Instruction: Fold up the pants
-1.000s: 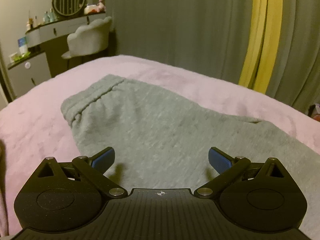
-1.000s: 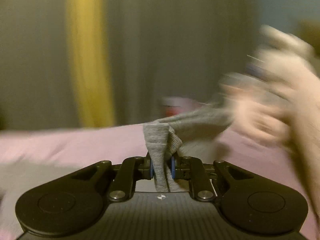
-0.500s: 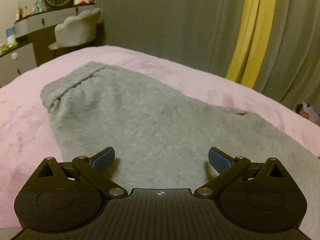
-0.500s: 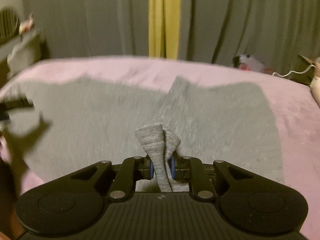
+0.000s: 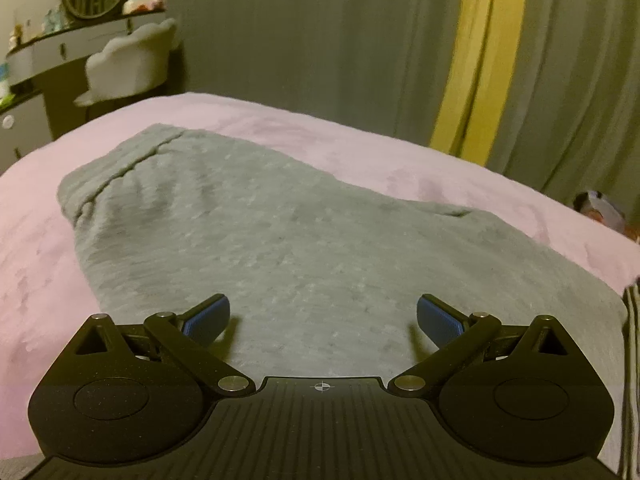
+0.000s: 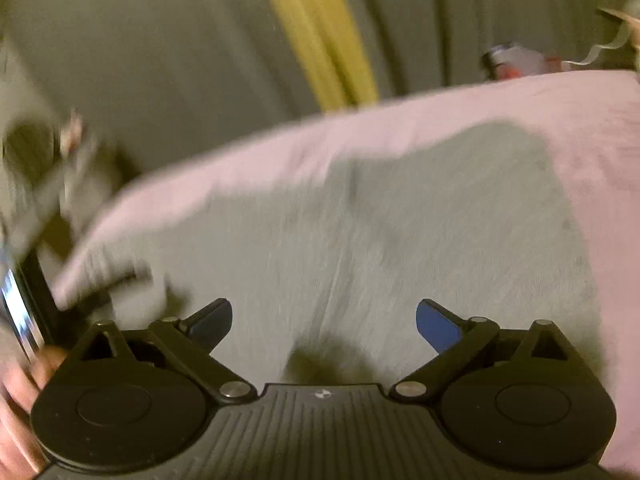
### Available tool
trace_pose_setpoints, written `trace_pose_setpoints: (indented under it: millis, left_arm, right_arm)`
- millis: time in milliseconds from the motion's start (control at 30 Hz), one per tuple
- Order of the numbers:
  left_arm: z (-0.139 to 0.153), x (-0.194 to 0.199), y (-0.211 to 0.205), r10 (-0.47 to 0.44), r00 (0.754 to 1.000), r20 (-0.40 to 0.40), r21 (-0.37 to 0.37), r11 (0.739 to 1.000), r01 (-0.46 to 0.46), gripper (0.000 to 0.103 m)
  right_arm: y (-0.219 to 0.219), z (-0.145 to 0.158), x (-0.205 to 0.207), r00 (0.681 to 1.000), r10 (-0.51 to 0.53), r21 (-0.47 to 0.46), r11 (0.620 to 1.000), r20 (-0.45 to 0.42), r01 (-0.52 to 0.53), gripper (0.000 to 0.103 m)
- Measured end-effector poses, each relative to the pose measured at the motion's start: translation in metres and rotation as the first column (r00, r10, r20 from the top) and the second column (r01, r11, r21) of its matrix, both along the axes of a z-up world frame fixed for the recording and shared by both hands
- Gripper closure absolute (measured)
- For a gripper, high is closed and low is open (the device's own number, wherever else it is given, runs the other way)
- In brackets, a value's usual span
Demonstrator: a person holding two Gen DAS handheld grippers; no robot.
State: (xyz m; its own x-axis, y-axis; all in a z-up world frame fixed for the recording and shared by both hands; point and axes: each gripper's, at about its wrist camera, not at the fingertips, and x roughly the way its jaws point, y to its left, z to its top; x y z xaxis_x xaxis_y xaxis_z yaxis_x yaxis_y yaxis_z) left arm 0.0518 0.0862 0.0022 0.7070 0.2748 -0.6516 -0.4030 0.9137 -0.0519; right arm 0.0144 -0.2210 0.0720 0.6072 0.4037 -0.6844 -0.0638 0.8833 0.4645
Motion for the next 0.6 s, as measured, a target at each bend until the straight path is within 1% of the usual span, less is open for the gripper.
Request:
trace_pose_setpoints:
  millis: [67,100,133,167,200,233,267,300,333,367,400,433,500,533,567,600]
  left_arm:
    - [-0.002,0.002,-0.006,-0.03,1.0,-0.011,0.01,1.0,0.03,0.0]
    - [-0.002,0.002,-0.01,-0.058,0.998,-0.012,0.015,0.998,0.058,0.0]
    - [-0.002,0.002,-0.015,-0.088,0.996,-0.011,0.024,0.996,0.088,0.0]
    - [-0.001,0.002,-0.02,-0.12,0.993,-0.012,0.034,0.992,0.12,0.0]
    - [0.001,0.001,-0.028,-0.168,0.986,-0.01,0.051,0.984,0.169,0.0]
    - [0.003,0.0,-0.035,-0.21,0.978,-0.009,0.064,0.976,0.21,0.0]
    - [0.006,-0.001,-0.043,-0.251,0.968,-0.009,0.075,0.965,0.251,0.0]
    - [0.01,-0.003,-0.052,-0.296,0.955,-0.008,0.074,0.952,0.296,0.0]
    - [0.013,-0.003,-0.061,-0.341,0.94,-0.005,0.058,0.938,0.341,0.0]
    - [0.016,-0.002,-0.069,-0.386,0.922,-0.001,0.031,0.922,0.386,0.0]
    - [0.02,0.001,-0.08,-0.432,0.902,0.001,-0.007,0.902,0.432,0.0]
    - [0.022,0.004,-0.089,-0.463,0.886,0.0,-0.039,0.886,0.463,0.0]
    - [0.025,0.014,-0.108,-0.513,0.858,-0.003,-0.116,0.853,0.509,0.0]
    - [0.024,0.02,-0.117,-0.527,0.85,-0.008,-0.165,0.839,0.518,0.0]
    - [0.023,0.027,-0.124,-0.537,0.844,-0.014,-0.219,0.825,0.521,0.0]
    - [0.018,0.038,-0.131,-0.553,0.833,-0.026,-0.297,0.8,0.522,0.0]
  right_arm:
    - [-0.033,0.003,0.003,0.994,-0.109,0.105,0.988,-0.018,0.11,0.004]
    - [-0.05,-0.002,0.002,0.985,-0.165,0.156,0.973,-0.052,0.171,0.004]
    - [-0.067,-0.014,0.005,0.966,-0.225,0.204,0.947,-0.127,0.247,0.004]
    - [-0.079,-0.028,0.007,0.939,-0.267,0.221,0.924,-0.215,0.313,0.004]
    - [-0.091,-0.045,0.007,0.901,-0.301,0.206,0.904,-0.313,0.374,0.004]
    - [-0.102,-0.063,0.005,0.858,-0.332,0.191,0.883,-0.391,0.428,0.004]
    - [-0.109,-0.071,0.001,0.85,-0.348,0.239,0.855,-0.396,0.461,0.004]
    - [-0.115,-0.071,-0.006,0.844,-0.38,0.285,0.82,-0.378,0.497,0.004]
    - [-0.119,-0.068,-0.009,0.834,-0.422,0.292,0.798,-0.356,0.528,0.004]
    - [-0.12,-0.063,-0.011,0.826,-0.463,0.267,0.792,-0.322,0.549,0.004]
    - [-0.12,-0.058,-0.011,0.822,-0.494,0.228,0.797,-0.284,0.559,0.004]
    - [-0.117,-0.05,-0.01,0.815,-0.532,0.147,0.809,-0.231,0.569,0.004]
    - [-0.115,-0.038,-0.011,0.806,-0.575,0.003,0.814,-0.142,0.581,0.004]
    - [-0.114,-0.036,-0.01,0.811,-0.572,-0.018,0.818,-0.124,0.575,0.004]
    - [-0.113,-0.038,-0.011,0.819,-0.558,0.002,0.826,-0.132,0.563,0.004]
    - [-0.116,-0.045,-0.008,0.825,-0.544,0.03,0.832,-0.151,0.554,0.004]
